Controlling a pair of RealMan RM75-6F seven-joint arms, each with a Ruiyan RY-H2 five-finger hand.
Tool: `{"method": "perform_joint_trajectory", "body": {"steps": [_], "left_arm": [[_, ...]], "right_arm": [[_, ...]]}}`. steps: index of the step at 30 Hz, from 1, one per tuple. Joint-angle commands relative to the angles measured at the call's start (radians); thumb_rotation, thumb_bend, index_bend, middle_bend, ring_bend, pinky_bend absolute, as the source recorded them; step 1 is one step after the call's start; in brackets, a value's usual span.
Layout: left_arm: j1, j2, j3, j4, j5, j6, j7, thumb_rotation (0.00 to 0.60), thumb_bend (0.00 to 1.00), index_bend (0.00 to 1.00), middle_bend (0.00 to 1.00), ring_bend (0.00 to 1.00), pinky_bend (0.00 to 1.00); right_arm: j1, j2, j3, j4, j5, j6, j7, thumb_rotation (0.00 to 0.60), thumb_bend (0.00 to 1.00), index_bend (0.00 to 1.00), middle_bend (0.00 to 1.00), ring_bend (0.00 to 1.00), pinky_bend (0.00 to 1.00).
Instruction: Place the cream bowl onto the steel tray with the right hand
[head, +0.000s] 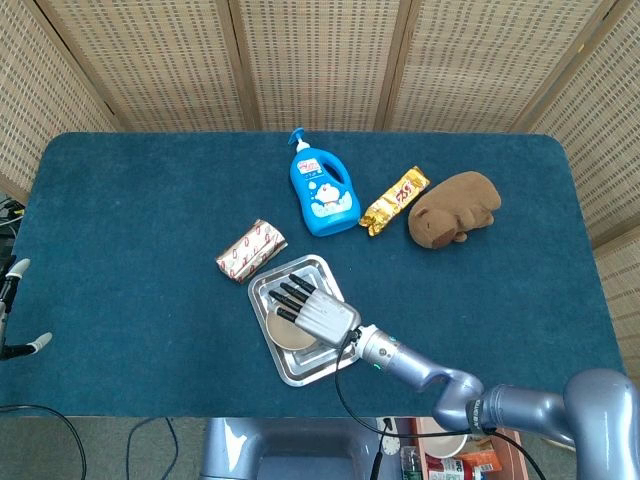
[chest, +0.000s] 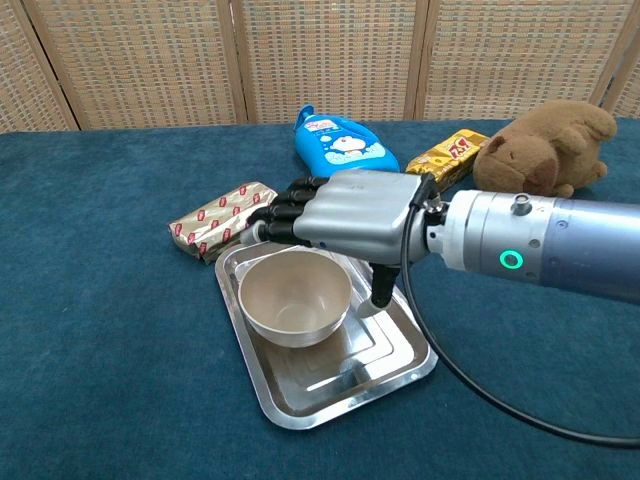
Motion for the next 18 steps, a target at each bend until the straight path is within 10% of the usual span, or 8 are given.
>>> {"method": "perform_joint_trajectory", "body": {"steps": [1, 10, 18], "left_arm": [[0.0, -0.001, 0.003, -0.001, 0.003, 0.001, 0.003, 0.6, 0.0, 0.0, 0.0, 0.0, 0.0], [0.001, -0.003, 0.025, -0.018, 0.056, 0.012, 0.01, 0.6, 0.0, 0.0, 0.0, 0.0, 0.0], [0.013, -0.007, 0.042, -0.023, 0.099, 0.043, 0.013, 0.6, 0.0, 0.0, 0.0, 0.0, 0.0]], "right_arm": [[-0.031, 0.052, 0.005, -0.054, 0.007, 0.054, -0.012, 0.6, 0.0, 0.0, 0.0, 0.0, 0.0], [-0.328, 0.334, -0.069, -0.16, 0.048, 0.405, 0.136, 0.6, 0.0, 0.0, 0.0, 0.0, 0.0], [-0.575, 0.379, -0.146, -0.103, 0.103, 0.646, 0.311, 0.6, 0.0, 0.0, 0.0, 0.0, 0.0]]}}
